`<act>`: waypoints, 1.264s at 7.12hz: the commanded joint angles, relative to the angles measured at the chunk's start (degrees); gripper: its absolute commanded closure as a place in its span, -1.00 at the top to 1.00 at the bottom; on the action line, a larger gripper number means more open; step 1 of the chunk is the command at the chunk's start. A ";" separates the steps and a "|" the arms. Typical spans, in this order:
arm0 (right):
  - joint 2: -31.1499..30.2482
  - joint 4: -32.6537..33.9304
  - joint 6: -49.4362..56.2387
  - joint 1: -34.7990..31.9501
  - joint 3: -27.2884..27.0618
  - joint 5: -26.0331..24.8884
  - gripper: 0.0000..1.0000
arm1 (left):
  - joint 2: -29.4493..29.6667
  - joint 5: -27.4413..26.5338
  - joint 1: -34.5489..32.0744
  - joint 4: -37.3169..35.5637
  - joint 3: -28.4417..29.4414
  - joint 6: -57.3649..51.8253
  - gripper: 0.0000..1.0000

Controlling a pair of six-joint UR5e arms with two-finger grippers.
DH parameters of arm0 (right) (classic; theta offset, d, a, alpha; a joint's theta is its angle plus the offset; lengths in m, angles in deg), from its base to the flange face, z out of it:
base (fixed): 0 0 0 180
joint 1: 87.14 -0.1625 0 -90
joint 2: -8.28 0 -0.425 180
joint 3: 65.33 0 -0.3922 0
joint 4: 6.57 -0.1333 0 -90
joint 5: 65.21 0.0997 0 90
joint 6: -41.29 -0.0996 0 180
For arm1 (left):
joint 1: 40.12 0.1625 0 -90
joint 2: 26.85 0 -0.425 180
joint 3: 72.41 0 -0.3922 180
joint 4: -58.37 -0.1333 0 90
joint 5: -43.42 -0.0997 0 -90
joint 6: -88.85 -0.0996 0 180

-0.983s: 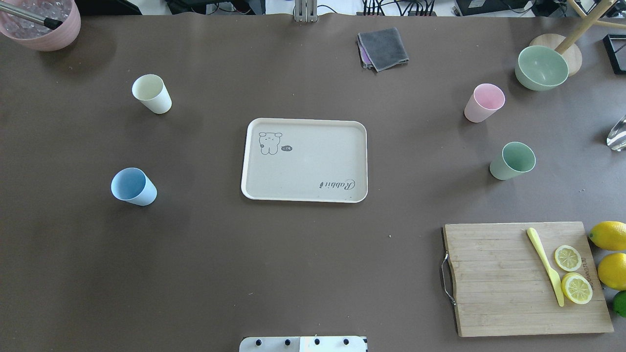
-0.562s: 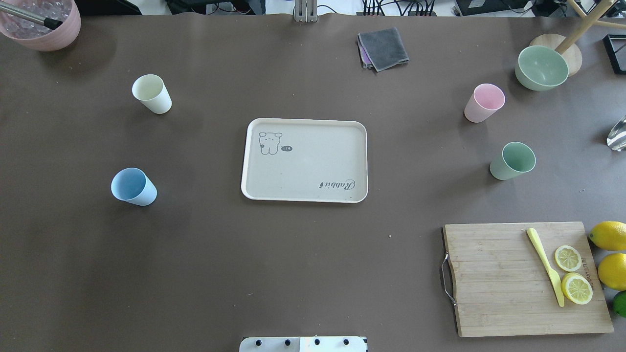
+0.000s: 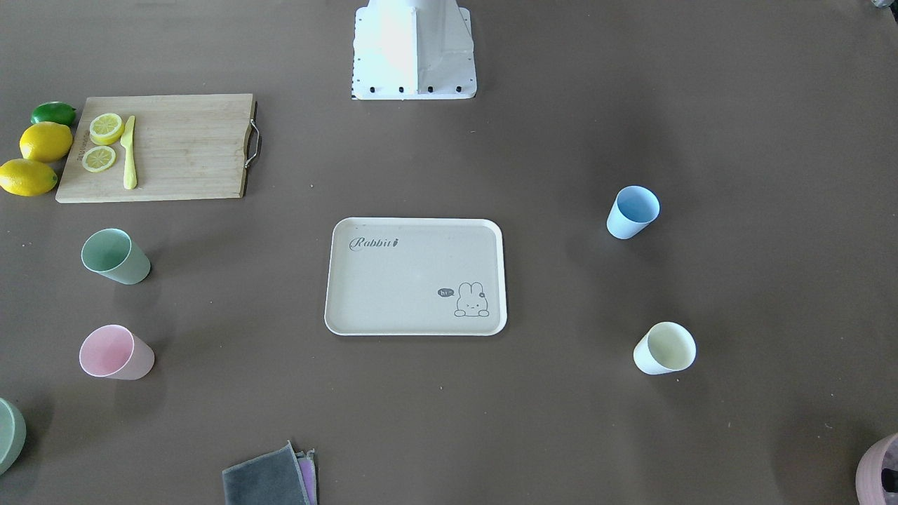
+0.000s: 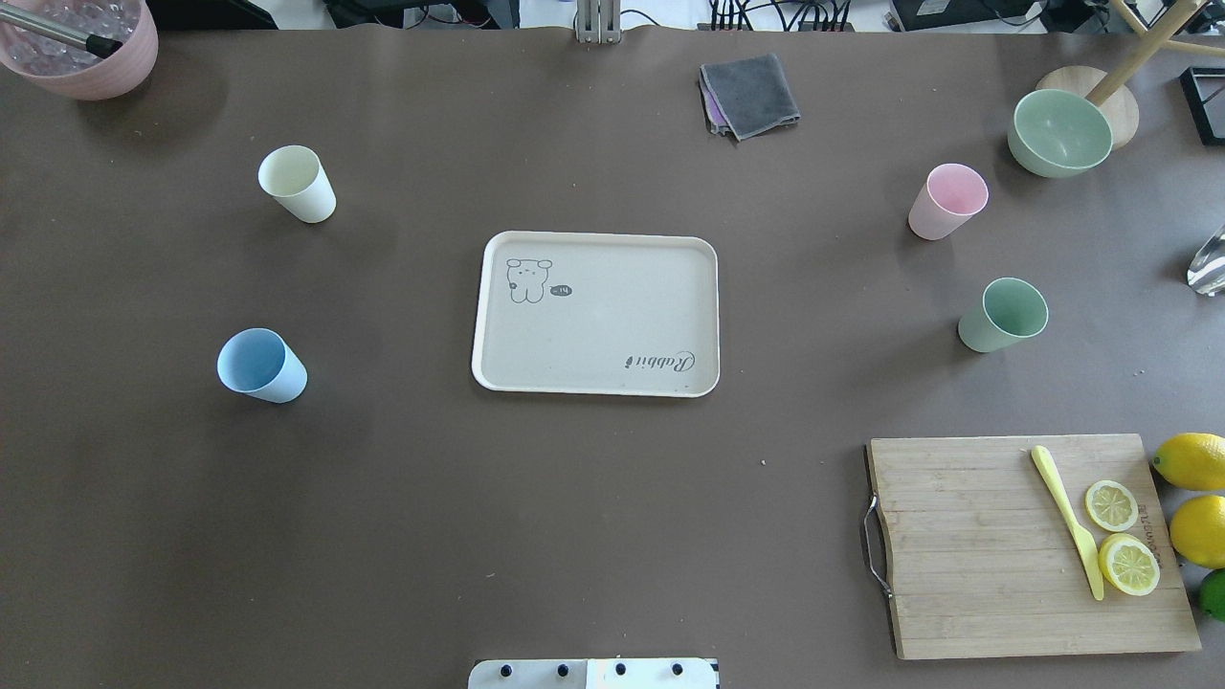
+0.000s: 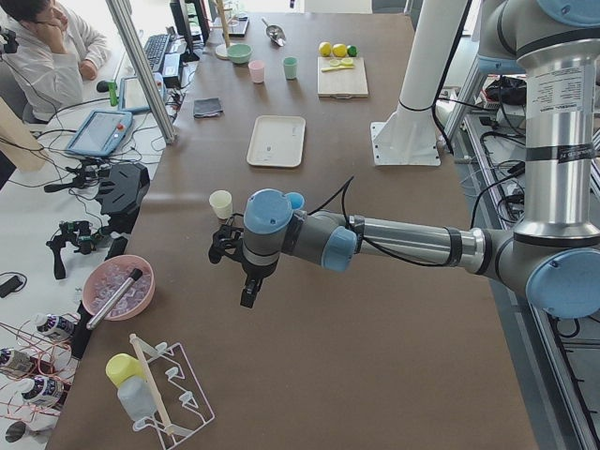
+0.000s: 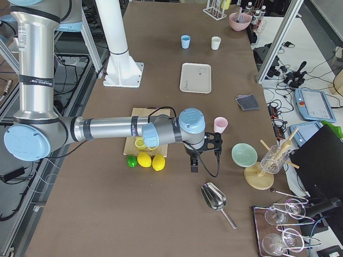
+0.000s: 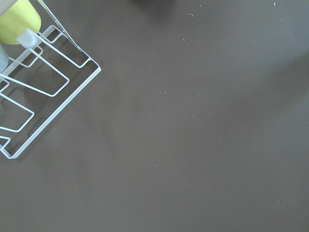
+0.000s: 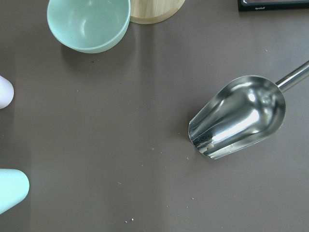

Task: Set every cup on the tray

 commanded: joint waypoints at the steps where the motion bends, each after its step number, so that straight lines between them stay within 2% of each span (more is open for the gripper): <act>1: -1.65 -3.22 -0.35 0.04 0.49 4.50 1.00 | 0.03 1.02 0.09 0.07 -0.50 -0.13 0.96; 3: -1.93 -5.40 -0.17 0.73 0.32 5.50 1.00 | 0.03 2.59 0.27 0.07 -0.58 2.14 0.96; 4: -2.36 -11.78 -0.70 3.52 0.58 7.77 1.00 | -0.06 2.69 0.27 1.11 -0.59 3.46 0.96; 5: -2.01 -14.71 -4.27 8.25 0.32 9.36 1.00 | -0.84 2.78 0.35 2.17 -0.32 3.56 0.96; 7: 3.15 -15.88 -16.91 18.10 1.02 7.45 1.00 | -0.94 2.78 0.44 2.26 -0.32 5.14 0.96; 8: 5.26 -15.71 -18.35 22.23 2.15 3.44 0.98 | -0.85 2.78 0.44 2.27 -0.50 5.67 0.96; 9: 9.03 -15.88 -18.37 22.71 8.17 3.13 0.96 | -0.41 2.78 0.53 2.27 -0.50 6.20 0.96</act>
